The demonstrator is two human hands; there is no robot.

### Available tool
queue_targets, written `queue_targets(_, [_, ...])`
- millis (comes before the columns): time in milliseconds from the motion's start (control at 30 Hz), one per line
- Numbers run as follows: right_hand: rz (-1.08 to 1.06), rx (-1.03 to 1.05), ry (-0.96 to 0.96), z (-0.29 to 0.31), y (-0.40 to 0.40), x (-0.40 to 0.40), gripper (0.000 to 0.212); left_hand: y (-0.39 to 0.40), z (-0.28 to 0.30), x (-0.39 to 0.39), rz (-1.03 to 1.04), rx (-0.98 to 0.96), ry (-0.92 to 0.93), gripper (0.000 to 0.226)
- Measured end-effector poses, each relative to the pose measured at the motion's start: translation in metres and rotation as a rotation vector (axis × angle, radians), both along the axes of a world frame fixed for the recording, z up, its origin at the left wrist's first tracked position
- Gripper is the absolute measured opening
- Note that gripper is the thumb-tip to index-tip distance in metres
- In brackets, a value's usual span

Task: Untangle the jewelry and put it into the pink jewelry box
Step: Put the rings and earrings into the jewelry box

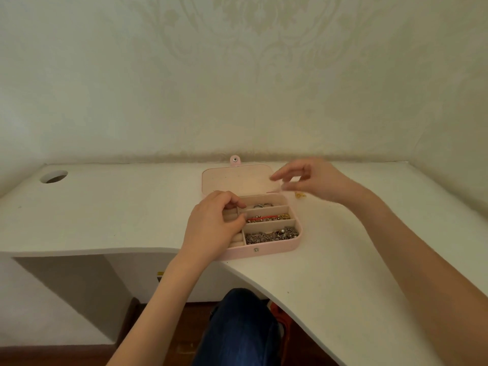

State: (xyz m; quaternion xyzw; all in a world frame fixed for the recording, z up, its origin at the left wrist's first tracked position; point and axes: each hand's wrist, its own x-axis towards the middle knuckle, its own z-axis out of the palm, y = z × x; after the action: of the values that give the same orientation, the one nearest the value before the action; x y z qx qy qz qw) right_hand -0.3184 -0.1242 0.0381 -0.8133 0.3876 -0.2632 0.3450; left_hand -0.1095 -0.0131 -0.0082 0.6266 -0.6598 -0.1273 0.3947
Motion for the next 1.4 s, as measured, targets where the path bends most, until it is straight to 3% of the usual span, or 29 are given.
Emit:
queue_targets(100, [-0.293,-0.092,-0.120,0.016,-0.011,-0.032,0.015,0.000,0.000,0.000,0.000,-0.001,0.003,0.013])
queue_targets(200, [-0.509,-0.136,0.000,0.002,-0.027,-0.062,0.013,-0.001,0.001,0.000,0.000,0.012,-0.035,0.010])
queue_targets(333, [-0.594,-0.128,0.295,-0.024,-0.042,-0.078,0.018,-0.002,0.002,0.001,-0.008,0.027,-0.044,0.008])
queue_targets(533, [-0.681,-0.068,0.250,-0.039,-0.041,-0.078,0.014,-0.002,0.002,0.000,-0.010,0.019,-0.031,0.011])
queue_targets(633, [-0.677,-0.099,0.263,-0.040,-0.039,-0.075,0.003,-0.001,0.001,0.000,-0.013,0.009,-0.025,0.013])
queue_targets(733, [-0.673,-0.103,0.235,-0.037,-0.037,-0.069,0.005,-0.001,0.001,0.000,-0.011,0.007,-0.010,0.013])
queue_targets(800, [-0.659,-0.118,0.110,-0.025,-0.030,-0.057,0.006,-0.001,0.001,0.000,-0.011,0.008,-0.011,0.014])
queue_targets(900, [-0.435,-0.164,-0.060,0.004,-0.008,-0.016,0.007,-0.001,0.001,0.000,0.003,0.014,-0.002,0.015])
queue_targets(1000, [-0.199,-0.166,0.043,0.005,0.016,0.032,0.010,-0.001,0.001,-0.001,0.021,0.031,0.016,0.020])
queue_targets(1133, [-0.182,-0.254,0.205,-0.016,0.019,0.051,0.013,-0.001,0.000,-0.001,0.038,0.031,0.046,0.025])
queue_targets(1400, [-0.243,-0.176,0.096,-0.003,0.012,0.032,0.019,-0.001,-0.001,-0.001,0.036,0.027,0.061,0.027])
